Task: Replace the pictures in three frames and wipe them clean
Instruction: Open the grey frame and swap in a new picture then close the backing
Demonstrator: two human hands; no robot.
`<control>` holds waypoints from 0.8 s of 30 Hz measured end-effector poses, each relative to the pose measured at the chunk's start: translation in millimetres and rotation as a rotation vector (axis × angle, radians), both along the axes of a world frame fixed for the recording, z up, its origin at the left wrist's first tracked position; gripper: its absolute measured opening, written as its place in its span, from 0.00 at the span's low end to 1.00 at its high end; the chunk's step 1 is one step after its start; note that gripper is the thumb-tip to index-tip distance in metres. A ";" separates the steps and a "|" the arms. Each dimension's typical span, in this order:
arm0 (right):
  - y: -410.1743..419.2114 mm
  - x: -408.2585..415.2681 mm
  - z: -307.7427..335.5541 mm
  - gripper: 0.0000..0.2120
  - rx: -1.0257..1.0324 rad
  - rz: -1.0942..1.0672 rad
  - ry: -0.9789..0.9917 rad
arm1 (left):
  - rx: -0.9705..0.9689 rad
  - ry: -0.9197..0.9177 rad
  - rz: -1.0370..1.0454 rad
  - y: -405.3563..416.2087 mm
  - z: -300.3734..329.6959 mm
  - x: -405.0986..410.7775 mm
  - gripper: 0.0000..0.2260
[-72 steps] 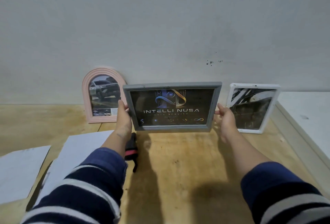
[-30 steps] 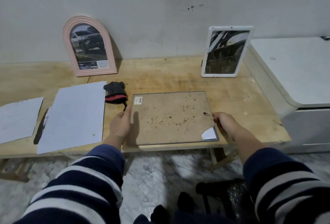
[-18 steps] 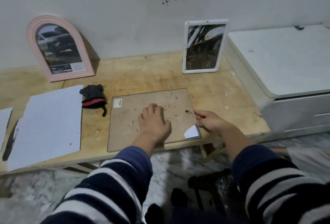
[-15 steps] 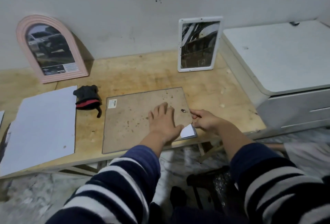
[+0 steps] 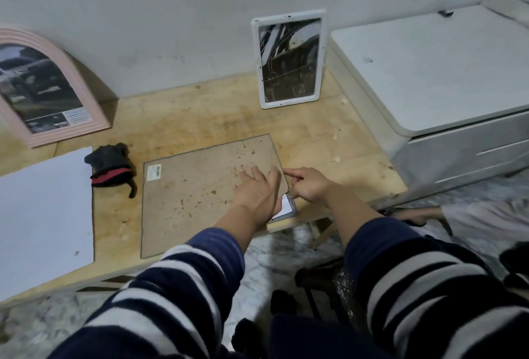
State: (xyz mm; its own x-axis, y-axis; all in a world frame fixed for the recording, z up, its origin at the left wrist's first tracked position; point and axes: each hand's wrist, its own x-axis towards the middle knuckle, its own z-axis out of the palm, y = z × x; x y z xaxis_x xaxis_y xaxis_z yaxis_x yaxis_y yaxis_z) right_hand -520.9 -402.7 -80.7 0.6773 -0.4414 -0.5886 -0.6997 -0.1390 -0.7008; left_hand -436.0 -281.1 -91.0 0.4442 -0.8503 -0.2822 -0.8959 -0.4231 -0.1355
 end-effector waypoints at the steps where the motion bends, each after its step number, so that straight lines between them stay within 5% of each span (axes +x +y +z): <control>1: -0.2 0.9 -2.2 0.33 0.008 -0.021 -0.006 | 0.001 -0.002 -0.005 0.7 0.9 -0.3 0.29; 14: -10.9 16.8 -7.4 0.09 -0.083 -0.235 -0.054 | -0.005 -0.001 -0.020 6.2 -0.6 -2.2 0.27; 24: -8.9 28.3 -17.4 0.13 0.020 -0.349 -0.125 | -0.041 0.019 -0.024 10.1 -0.5 5.8 0.29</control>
State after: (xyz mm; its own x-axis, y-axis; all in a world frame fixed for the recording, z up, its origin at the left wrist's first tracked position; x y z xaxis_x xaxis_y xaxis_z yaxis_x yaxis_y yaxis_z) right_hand -492.6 -411.6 -98.1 0.5554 -0.6472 -0.5221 -0.6116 0.1075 -0.7838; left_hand -430.2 -271.0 -91.5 0.4183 -0.8717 -0.2551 -0.9082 -0.4062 -0.1011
